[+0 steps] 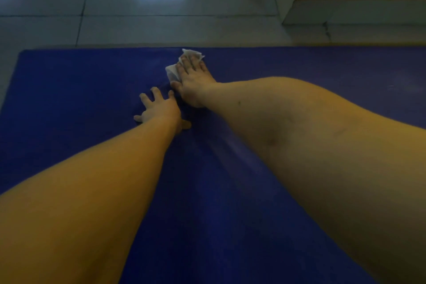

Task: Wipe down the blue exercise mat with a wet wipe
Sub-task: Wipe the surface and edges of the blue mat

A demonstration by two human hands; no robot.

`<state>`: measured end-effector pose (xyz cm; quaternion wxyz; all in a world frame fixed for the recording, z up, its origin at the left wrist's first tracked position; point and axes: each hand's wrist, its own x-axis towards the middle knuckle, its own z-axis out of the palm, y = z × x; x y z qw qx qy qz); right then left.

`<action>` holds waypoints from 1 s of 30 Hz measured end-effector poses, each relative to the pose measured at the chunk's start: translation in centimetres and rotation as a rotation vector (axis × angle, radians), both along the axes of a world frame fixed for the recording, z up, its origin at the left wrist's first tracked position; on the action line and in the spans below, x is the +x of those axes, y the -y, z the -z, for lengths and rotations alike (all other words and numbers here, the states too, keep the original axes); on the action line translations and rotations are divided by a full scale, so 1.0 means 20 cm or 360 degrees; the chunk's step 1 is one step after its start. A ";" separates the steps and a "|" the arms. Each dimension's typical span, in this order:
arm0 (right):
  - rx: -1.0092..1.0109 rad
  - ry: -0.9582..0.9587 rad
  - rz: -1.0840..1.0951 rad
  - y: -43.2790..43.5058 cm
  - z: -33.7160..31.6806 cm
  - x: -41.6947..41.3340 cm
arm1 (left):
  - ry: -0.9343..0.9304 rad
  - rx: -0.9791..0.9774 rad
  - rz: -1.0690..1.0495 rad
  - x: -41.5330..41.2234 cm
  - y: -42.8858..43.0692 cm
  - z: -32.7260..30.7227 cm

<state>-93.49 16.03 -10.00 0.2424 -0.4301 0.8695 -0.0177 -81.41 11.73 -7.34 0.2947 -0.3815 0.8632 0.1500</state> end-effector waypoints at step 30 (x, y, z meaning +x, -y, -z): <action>0.0243 -0.0498 0.0820 -0.62 0.03 -0.58 | 0.0000 -0.0033 0.0052 0.04 0.00 0.02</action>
